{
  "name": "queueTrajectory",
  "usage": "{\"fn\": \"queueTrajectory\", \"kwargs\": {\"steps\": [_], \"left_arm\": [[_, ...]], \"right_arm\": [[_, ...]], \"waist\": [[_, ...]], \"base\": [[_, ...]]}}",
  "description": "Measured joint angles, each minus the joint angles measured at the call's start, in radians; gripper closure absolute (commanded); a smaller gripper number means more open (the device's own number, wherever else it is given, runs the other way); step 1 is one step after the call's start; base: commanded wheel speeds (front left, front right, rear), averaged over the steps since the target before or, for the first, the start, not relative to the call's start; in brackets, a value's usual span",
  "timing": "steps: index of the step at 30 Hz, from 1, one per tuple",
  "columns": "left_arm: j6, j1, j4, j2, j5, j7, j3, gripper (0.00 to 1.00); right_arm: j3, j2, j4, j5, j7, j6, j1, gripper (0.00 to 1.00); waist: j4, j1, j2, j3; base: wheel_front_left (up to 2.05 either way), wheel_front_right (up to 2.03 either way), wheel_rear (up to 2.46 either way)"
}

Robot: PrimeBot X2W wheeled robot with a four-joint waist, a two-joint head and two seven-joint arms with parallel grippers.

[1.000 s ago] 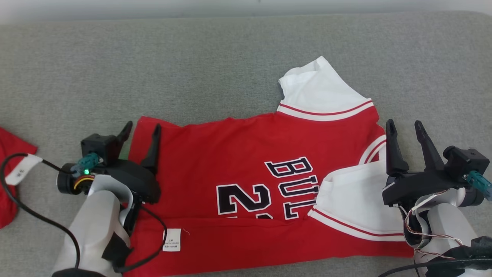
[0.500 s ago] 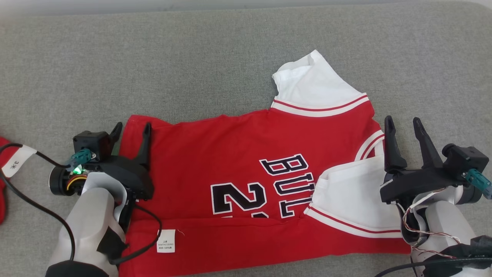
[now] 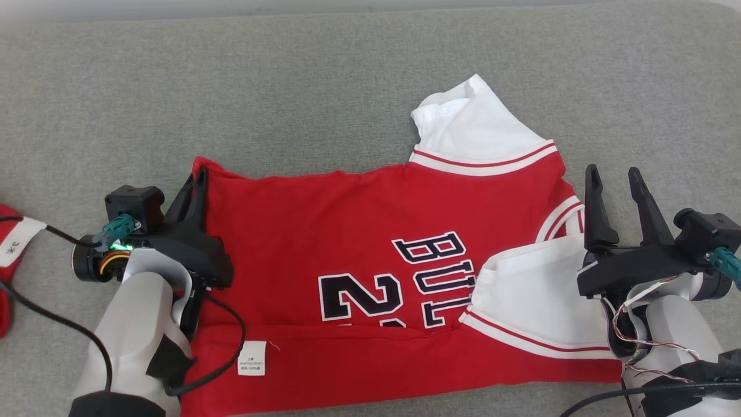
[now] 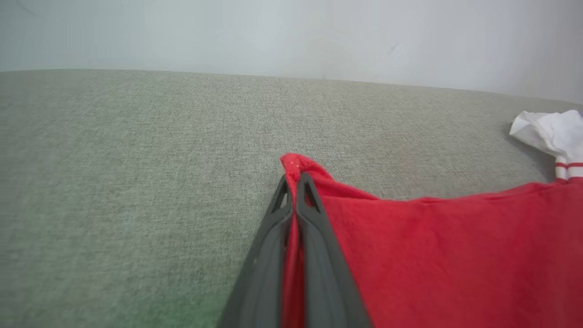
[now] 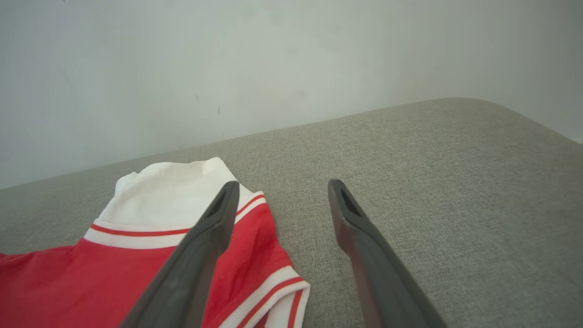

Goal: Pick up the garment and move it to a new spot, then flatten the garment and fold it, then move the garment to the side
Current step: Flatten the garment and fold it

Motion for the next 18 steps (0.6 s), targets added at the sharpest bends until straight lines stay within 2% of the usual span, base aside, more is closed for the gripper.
{"fn": "queueTrajectory", "kwargs": {"steps": [6,12,18], "left_arm": [[-0.001,0.042,-0.054,-0.008,-0.001,0.0,0.0,1.0],[0.001,0.055,-0.104,-0.014,-0.013,0.0,-0.01,1.0],[0.002,0.056,-0.161,-0.015,-0.072,0.0,-0.074,1.0]], "right_arm": [[0.05,-0.035,0.074,0.038,0.0,0.0,-0.074,0.0],[0.19,-0.103,0.25,0.103,0.01,0.0,-0.253,0.0],[0.316,-0.14,0.4,0.164,0.089,0.0,-0.431,0.0]], "waist": [[0.023,0.0,0.0,-0.001],[0.052,0.0,-0.0001,0.006],[0.08,0.0,-0.0001,0.034]], "base": [[0.0,0.0,0.0],[0.0,0.0,0.0],[0.0,0.0,0.0]]}}
